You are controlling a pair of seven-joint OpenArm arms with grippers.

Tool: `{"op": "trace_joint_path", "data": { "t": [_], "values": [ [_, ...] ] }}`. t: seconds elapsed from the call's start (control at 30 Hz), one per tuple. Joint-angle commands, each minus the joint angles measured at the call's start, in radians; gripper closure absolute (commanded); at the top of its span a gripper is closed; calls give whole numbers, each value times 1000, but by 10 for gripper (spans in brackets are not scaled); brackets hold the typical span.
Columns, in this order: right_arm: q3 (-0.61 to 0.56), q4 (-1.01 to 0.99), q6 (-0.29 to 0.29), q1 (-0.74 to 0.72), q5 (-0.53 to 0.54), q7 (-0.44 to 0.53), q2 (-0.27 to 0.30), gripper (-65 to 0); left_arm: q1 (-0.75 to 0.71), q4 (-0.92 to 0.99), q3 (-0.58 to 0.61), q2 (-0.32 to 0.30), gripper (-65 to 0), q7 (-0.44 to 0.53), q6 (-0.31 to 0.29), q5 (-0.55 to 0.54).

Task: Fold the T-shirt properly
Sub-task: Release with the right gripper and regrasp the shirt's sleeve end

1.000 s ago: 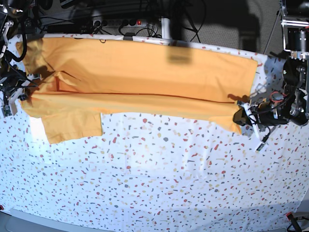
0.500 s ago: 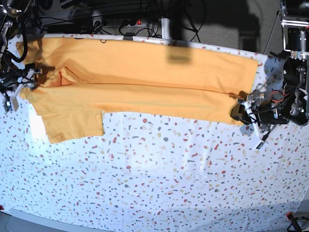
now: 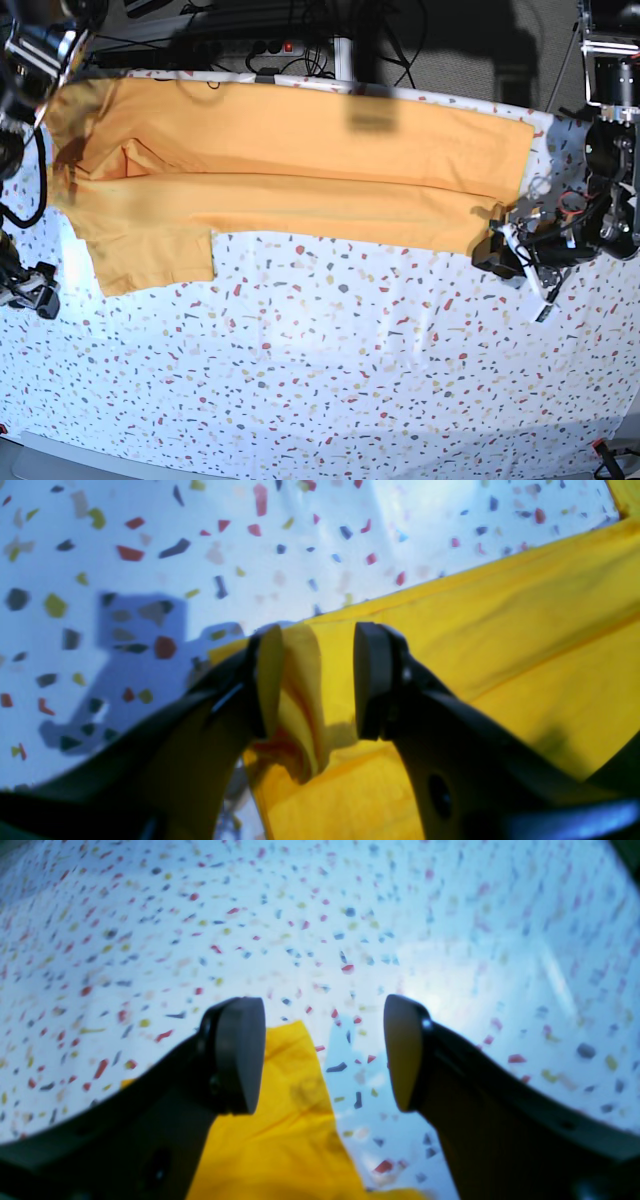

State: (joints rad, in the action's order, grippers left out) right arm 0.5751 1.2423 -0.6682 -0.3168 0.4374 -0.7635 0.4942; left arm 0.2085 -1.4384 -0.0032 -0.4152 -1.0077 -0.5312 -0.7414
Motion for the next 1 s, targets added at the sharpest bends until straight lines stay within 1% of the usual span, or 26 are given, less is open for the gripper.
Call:
{"op": "trace_joint_path", "data": {
  "t": [0.0,0.1,0.2,0.3,0.37,0.43,0.5,0.6,0.67,0.73,0.77,0.83,0.9,0.97],
  "values": [
    [-6,-45,-6,-60,10,21,24,-375,21,-18,-9,-11,-232,18,-4,-41],
    [-50,-237,-8,-165,0,19,35,-375,22,-18,-9,8,-232,18,-4,-53],
    [-147,-391,-28,-248,-89,20,35,-375,21,-18,-9,44,-232,18,-4,-45],
    [-266,-507,-26,-291,-150,43,35,-375,21,-18,-9,92,-232,16,-4,-45],
    [-314,-560,-10,-298,-158,64,36,-375,21,-18,-9,126,-232,5,-4,-45],
    [-332,-598,7,-298,-159,72,35,-375,21,-18,-9,153,-232,-15,-4,-45],
    [-333,-623,7,-298,-181,72,35,-375,21,-18,-9,169,-232,-27,-4,-45],
    [-333,-630,7,-296,-238,64,35,-375,16,-18,-9,174,-232,-27,-4,-46],
    [-333,-630,7,-294,-253,61,35,-371,10,-18,-9,174,-232,-18,-4,-46],
    [-333,-631,7,-294,-251,45,33,-315,2,-18,-9,174,-232,-16,-4,-46],
    [-333,-630,7,-294,-251,37,32,-266,-4,-18,-9,174,-232,-15,-4,-45],
    [-333,-631,7,-294,-252,30,29,-144,-14,-18,-9,174,-232,-16,-4,-45],
    [-333,-630,8,-295,-245,31,30,0,-23,-18,-9,174,-232,-15,-4,-45],
    [-333,-628,9,-297,-210,28,34,0,-26,-18,-9,174,-232,-15,-4,-45]
  ]
}}
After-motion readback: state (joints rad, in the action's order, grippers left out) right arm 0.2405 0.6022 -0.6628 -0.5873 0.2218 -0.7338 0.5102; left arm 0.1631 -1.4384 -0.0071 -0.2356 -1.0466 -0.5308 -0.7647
